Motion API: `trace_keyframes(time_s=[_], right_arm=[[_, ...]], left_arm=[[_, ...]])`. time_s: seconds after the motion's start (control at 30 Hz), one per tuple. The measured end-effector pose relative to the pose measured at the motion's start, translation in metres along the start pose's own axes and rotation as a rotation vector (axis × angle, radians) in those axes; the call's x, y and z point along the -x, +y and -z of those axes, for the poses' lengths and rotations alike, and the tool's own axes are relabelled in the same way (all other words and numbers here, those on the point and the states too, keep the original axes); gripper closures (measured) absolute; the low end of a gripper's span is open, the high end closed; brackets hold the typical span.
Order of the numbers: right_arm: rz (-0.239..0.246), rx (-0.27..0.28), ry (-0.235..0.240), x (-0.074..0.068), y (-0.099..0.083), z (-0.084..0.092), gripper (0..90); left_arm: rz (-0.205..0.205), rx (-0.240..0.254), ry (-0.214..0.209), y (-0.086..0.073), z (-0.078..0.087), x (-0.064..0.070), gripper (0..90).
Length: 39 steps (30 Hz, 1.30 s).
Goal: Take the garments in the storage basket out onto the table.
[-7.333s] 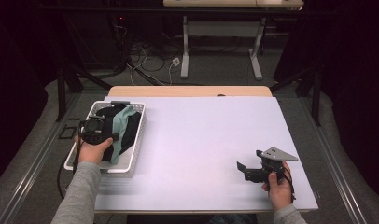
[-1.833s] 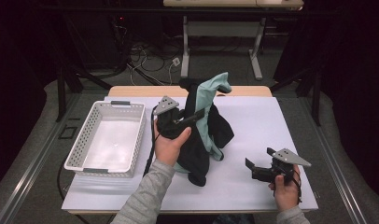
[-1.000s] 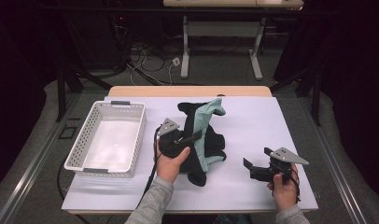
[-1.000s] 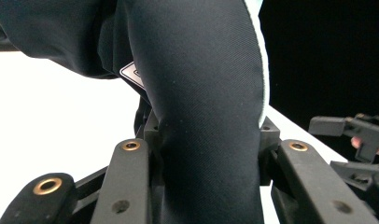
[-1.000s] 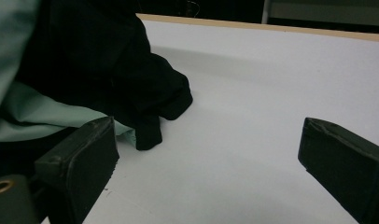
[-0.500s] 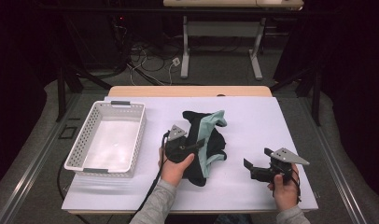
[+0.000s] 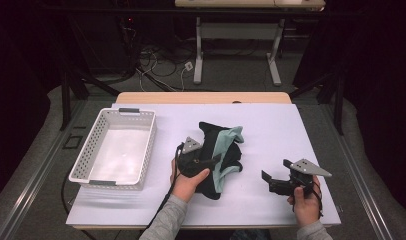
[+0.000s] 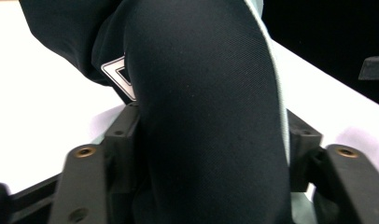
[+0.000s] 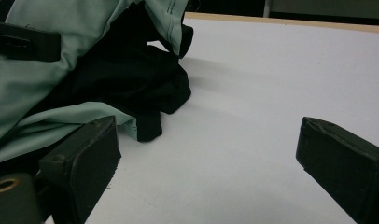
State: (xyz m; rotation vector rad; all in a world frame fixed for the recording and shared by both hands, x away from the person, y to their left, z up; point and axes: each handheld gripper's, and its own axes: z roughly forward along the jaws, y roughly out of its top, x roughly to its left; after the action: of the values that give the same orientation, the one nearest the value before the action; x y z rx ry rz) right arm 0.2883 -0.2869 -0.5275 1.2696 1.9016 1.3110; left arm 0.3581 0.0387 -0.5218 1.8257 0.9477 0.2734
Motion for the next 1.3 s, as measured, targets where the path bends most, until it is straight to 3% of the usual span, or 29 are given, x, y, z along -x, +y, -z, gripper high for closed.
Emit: trace_keyframes(time_s=[0.17,0.27,0.37,0.47,0.63,0.8,1.03,1.3], right_arm=[[-0.001,-0.001,-0.002,0.001,0.0,0.001,6.2],[-0.002,0.003,-0.001,0.002,-0.001,0.0,6.3],[0.002,-0.002,-0.005,0.002,-0.002,0.0,6.3],[-0.005,0.009,-0.004,0.003,-0.003,0.0,6.3],[-0.011,-0.01,-0.014,0.003,-0.005,0.003,6.5],[-0.001,-0.003,-0.013,0.003,-0.006,0.005,6.5],[-0.003,-0.01,-0.009,0.003,-0.007,0.007,6.5],[0.001,-0.005,-0.01,0.001,-0.006,0.007,6.5]], left_arm=[[0.016,-0.006,-0.015,0.0,0.0,0.002,27.6],[-0.002,-0.016,0.019,0.0,-0.001,0.001,16.9],[0.013,-0.032,0.031,0.001,-0.002,-0.004,10.0],[0.05,-0.029,0.026,0.001,-0.002,-0.007,6.1],[0.041,-0.04,0.031,0.002,0.0,-0.007,0.3],[0.056,-0.037,0.022,0.002,0.001,-0.007,0.0],[0.085,-0.035,0.06,0.002,0.006,-0.007,0.2],[0.089,-0.023,0.046,0.004,0.013,-0.009,0.3]])
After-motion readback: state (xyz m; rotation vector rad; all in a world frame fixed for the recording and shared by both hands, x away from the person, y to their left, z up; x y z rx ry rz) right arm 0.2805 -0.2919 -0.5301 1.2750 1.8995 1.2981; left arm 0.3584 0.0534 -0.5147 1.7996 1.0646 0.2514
